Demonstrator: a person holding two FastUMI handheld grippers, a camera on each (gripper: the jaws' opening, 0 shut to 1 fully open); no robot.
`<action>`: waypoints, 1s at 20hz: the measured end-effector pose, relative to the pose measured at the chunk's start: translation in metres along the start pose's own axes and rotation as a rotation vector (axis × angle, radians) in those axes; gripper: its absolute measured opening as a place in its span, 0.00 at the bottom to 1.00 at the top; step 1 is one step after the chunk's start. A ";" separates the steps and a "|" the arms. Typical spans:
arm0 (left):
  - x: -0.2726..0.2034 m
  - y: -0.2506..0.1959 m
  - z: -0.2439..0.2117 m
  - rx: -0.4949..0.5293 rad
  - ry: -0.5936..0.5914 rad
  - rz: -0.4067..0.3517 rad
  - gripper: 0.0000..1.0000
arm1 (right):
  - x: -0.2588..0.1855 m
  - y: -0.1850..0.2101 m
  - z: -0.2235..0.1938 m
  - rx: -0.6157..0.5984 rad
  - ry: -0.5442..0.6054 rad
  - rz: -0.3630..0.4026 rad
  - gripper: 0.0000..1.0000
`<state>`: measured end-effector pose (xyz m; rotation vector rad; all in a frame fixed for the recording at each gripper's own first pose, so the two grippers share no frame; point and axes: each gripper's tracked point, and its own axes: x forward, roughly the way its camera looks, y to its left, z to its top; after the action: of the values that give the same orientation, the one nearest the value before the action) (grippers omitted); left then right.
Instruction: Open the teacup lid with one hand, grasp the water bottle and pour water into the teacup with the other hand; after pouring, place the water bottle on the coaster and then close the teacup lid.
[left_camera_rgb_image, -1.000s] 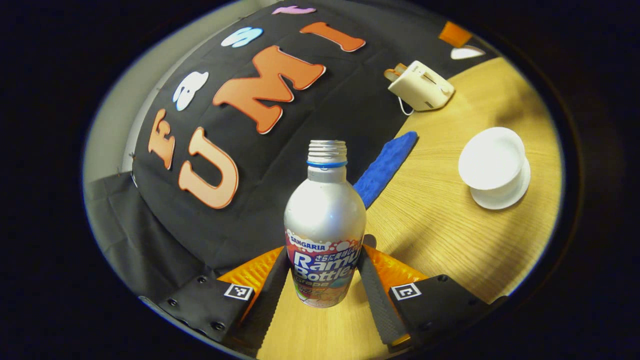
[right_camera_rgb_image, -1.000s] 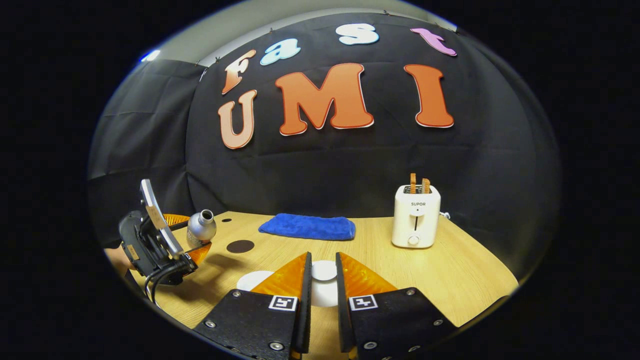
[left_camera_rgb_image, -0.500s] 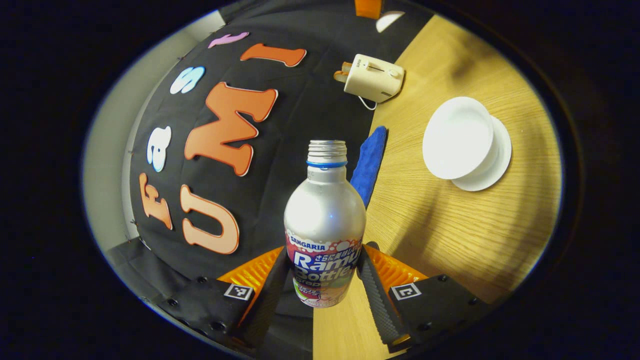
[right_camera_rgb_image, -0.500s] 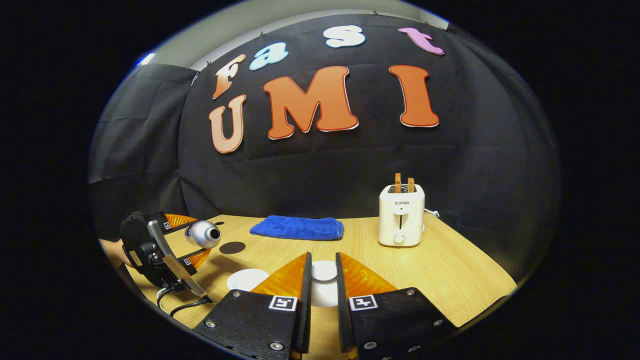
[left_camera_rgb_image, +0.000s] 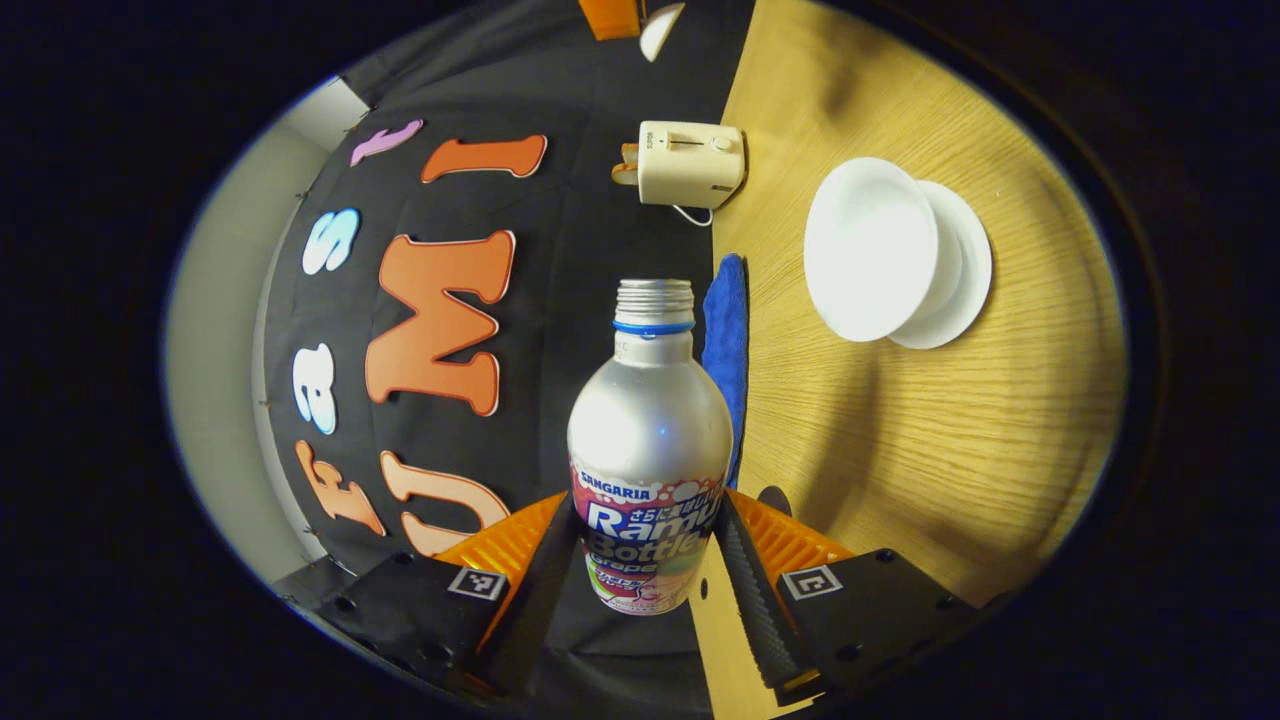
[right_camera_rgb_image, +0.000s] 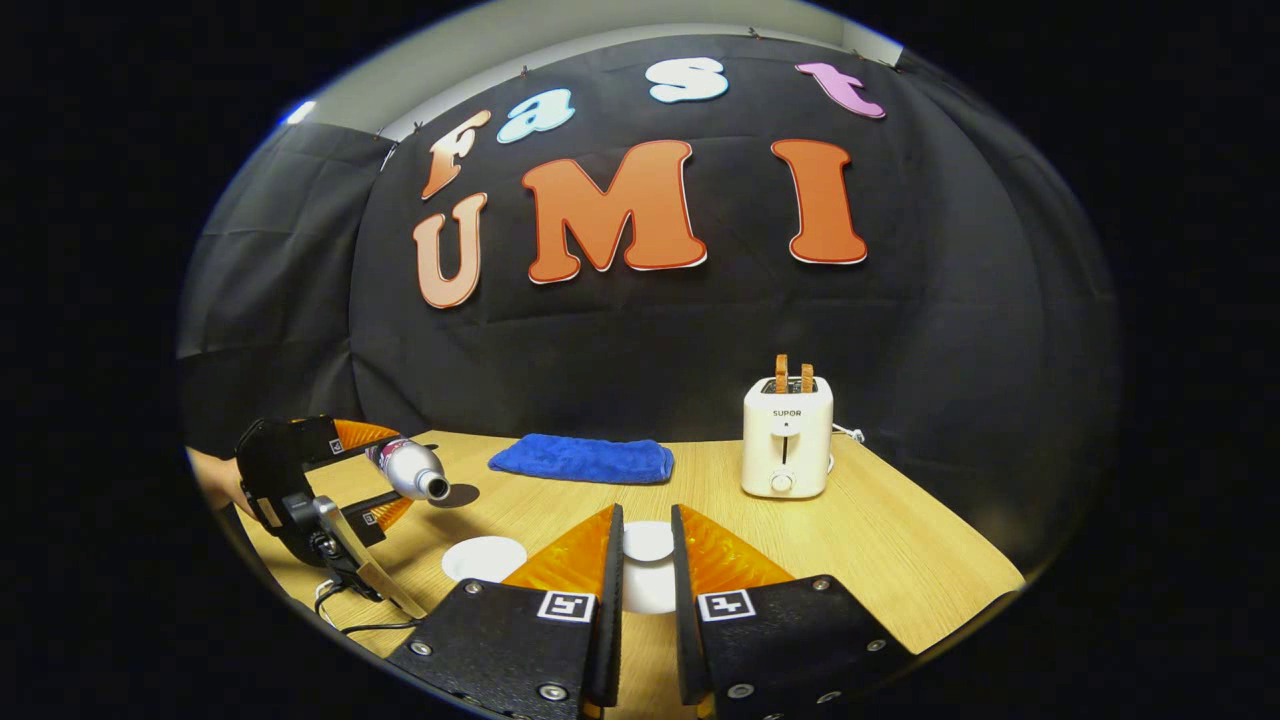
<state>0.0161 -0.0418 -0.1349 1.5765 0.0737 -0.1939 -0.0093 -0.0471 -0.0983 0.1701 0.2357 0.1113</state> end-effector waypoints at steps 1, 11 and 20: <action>-0.001 0.002 0.000 0.022 -0.010 0.005 0.84 | -0.001 0.001 0.000 0.000 -0.001 0.002 0.23; -0.005 0.003 0.006 0.220 -0.077 0.061 0.84 | -0.004 0.000 0.001 -0.009 -0.006 -0.005 0.23; -0.003 0.010 0.008 0.313 -0.095 0.083 0.84 | -0.005 0.002 0.001 -0.010 -0.002 -0.006 0.23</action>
<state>0.0144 -0.0495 -0.1242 1.8758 -0.1005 -0.2226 -0.0142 -0.0460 -0.0961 0.1598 0.2333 0.1063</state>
